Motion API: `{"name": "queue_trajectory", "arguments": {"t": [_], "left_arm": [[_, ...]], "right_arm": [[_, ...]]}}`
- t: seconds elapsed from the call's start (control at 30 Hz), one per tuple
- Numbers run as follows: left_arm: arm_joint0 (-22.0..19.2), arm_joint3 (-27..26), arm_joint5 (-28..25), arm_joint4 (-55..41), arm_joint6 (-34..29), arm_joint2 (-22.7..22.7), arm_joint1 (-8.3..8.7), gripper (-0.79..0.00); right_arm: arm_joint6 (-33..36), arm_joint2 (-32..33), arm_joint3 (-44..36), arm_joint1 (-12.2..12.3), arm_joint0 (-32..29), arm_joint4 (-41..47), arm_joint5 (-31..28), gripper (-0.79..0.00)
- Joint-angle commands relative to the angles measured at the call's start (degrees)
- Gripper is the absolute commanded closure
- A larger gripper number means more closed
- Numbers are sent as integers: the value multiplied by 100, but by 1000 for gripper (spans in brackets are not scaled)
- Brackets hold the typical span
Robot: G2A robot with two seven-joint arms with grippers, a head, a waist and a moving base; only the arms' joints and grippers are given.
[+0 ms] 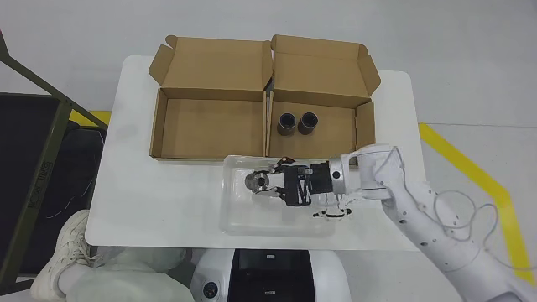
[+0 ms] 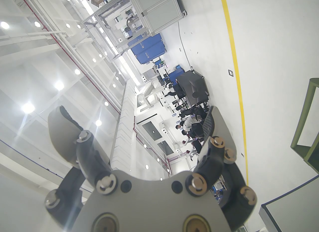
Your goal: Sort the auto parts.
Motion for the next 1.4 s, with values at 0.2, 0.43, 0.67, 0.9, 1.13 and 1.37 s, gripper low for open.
{"name": "queue_trajectory", "arguments": {"t": [0.2,0.43,0.67,0.9,1.13,1.37], "left_arm": [[0,0,0,0,0,0,0,-785],[0,0,0,0,0,0,0,-785],[0,0,0,0,0,0,0,-785],[0,0,0,0,0,0,0,-785],[0,0,0,0,0,0,0,-785],[0,0,0,0,0,0,0,-785]], "right_arm": [[-401,209,-133,-11,92,36,46,0],[-404,332,-343,-29,309,87,-14,0],[-863,602,-560,-32,318,17,199,0],[-1502,837,-630,-38,304,-186,344,0],[-1856,1023,-695,-46,301,-244,485,0],[-2350,1353,-783,-26,162,-254,591,0]]}}
